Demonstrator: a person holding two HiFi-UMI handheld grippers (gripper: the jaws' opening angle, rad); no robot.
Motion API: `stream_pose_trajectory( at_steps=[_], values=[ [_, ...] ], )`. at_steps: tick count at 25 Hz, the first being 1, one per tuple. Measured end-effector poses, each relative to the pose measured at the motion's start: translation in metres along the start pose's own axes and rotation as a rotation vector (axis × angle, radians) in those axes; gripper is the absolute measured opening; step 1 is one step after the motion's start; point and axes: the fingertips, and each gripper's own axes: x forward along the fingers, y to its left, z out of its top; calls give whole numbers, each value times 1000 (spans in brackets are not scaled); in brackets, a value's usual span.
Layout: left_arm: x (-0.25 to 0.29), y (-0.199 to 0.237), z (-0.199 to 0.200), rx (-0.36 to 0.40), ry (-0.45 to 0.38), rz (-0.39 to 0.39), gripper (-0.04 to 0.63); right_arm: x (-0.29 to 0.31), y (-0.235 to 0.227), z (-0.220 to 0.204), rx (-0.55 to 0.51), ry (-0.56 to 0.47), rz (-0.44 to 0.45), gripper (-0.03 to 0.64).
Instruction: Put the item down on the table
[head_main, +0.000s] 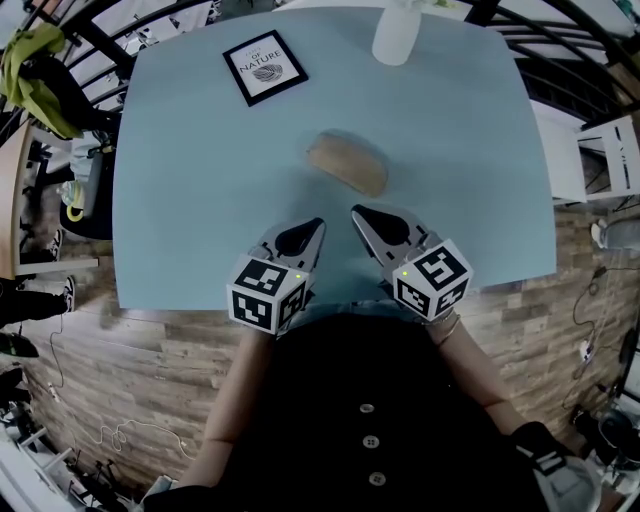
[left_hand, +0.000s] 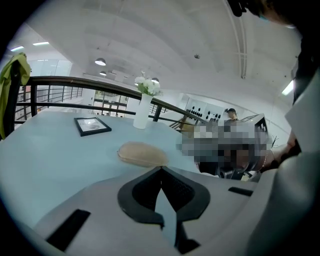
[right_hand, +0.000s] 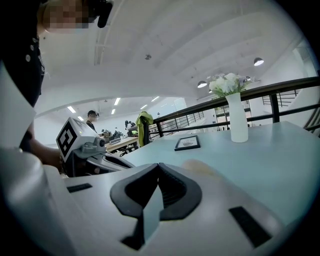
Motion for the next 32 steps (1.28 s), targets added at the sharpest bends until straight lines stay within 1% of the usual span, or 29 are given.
stream_pose_trajectory(
  at_steps=[6,11,16,24,32],
  values=[
    [1,1,-9,-16,30,8,17,-2,-5,-5,15,16,-27,5],
    [2,1,-7,-15,28,7,17,0,-3,-11,-8,51,-34,5],
    [1,2,-5,-10,27,10,17,1,-5,-14,2,76,-43,5],
    [0,-1,-11,-2,54,-1,17,2,2,-18,1,85,-23,5],
    [0,-1,-13,-7,56,0,17,1,2,-18,-5,87,-34,5]
  ],
)
